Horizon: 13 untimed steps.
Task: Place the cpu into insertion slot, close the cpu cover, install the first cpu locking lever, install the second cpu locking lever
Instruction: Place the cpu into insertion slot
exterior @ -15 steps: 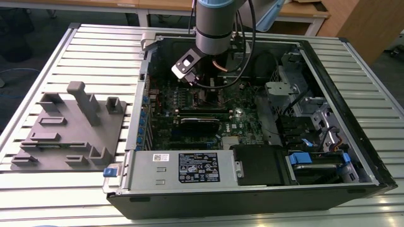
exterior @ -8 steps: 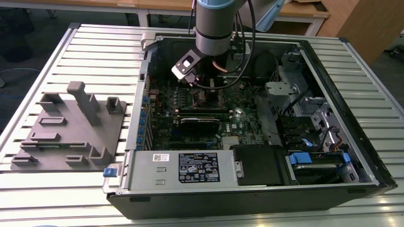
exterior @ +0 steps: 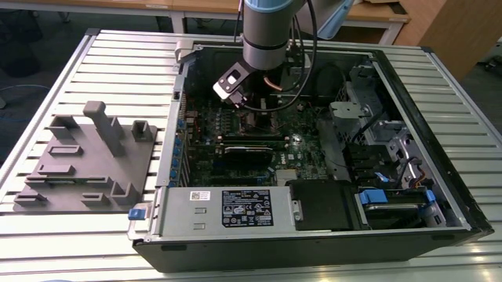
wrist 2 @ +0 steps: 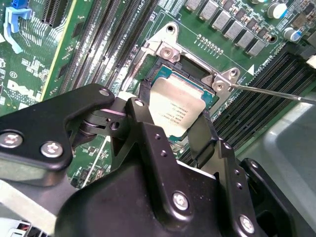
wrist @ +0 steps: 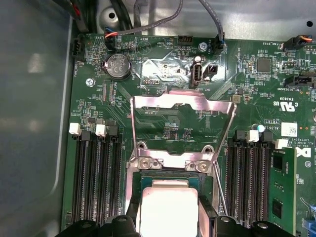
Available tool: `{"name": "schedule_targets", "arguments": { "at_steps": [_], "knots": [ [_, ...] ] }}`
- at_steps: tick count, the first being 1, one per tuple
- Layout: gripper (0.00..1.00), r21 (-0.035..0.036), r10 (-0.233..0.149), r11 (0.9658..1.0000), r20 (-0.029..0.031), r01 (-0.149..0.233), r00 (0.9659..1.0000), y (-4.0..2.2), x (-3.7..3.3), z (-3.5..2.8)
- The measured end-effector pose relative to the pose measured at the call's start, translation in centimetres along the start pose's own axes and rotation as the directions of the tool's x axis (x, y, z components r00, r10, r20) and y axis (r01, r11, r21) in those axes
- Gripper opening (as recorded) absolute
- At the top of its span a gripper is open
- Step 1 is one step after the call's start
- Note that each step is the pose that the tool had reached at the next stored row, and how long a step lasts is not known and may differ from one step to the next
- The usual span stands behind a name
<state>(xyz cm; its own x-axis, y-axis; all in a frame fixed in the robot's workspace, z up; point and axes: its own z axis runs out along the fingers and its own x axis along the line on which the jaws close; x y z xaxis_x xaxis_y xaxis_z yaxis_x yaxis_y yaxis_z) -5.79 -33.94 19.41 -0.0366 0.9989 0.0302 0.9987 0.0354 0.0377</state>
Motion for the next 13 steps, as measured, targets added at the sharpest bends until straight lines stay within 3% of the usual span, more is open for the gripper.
{"name": "schedule_targets", "arguments": {
  "at_steps": [13],
  "knots": [
    [0.54, -0.0001, 0.000, 1.0000, -0.0002, 0.000, 1.0000, 0.03, -0.14, 0.16]
  ]
}}
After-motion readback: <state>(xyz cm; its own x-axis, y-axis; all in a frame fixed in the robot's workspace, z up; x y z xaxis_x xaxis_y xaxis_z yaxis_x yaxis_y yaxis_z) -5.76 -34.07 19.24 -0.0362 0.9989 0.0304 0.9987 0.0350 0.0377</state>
